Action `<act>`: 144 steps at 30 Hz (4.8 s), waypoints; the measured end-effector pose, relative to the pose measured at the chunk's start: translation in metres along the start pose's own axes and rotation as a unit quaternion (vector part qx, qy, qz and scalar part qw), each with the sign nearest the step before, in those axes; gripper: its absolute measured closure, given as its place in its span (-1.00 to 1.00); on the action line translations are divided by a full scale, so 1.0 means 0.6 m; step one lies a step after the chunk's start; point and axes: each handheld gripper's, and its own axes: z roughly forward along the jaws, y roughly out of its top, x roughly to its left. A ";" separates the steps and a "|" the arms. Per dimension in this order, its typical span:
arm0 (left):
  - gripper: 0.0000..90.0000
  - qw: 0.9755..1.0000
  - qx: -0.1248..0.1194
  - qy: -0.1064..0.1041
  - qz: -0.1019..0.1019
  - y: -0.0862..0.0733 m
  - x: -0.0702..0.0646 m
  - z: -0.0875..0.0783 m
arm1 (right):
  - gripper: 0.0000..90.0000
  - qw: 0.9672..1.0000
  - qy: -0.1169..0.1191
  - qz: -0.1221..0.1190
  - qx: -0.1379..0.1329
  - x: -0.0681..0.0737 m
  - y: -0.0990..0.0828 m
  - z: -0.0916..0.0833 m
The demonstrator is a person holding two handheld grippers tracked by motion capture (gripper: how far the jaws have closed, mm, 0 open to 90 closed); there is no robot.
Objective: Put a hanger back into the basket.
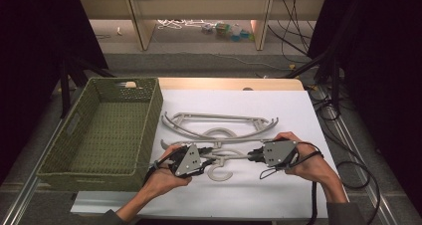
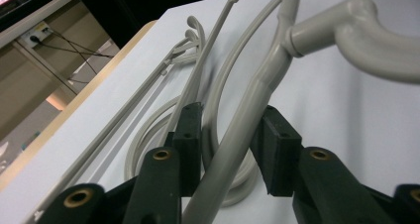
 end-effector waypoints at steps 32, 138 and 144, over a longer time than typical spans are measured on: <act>0.76 0.991 0.063 -0.064 -0.102 0.055 0.035 -0.037 | -0.09 0.981 -0.095 0.165 -0.035 -0.005 -0.005 -0.051; 0.76 0.896 0.144 0.085 -0.411 -0.237 0.359 -0.364 | -0.57 0.913 -0.158 0.366 -0.089 0.127 -0.046 -0.016; 0.69 0.888 0.156 0.109 -0.418 -0.261 0.361 -0.362 | -0.56 0.913 -0.161 0.364 -0.092 0.128 -0.046 -0.015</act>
